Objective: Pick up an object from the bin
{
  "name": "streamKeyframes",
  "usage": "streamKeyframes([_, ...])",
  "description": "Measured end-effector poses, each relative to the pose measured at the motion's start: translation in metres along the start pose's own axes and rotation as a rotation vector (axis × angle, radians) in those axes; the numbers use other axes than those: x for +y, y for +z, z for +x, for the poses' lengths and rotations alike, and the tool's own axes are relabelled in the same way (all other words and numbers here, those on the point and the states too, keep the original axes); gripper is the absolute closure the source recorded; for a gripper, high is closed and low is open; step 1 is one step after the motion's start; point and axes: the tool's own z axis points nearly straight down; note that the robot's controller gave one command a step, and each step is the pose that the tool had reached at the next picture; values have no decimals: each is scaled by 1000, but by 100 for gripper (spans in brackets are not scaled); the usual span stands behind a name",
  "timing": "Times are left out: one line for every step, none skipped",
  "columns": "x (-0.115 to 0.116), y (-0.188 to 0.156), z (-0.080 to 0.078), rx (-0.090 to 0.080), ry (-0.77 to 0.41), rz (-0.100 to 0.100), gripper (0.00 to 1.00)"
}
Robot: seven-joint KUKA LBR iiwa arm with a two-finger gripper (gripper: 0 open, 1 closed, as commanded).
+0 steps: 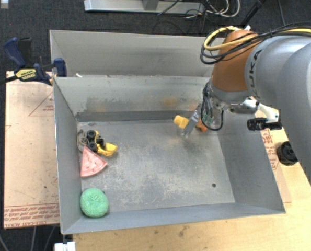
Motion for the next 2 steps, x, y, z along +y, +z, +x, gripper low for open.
streamKeyframes([0, -20, 1, 2, 0, 1, 100])
streamKeyframes([1, -36, -1, -4, -1, -3, 100])
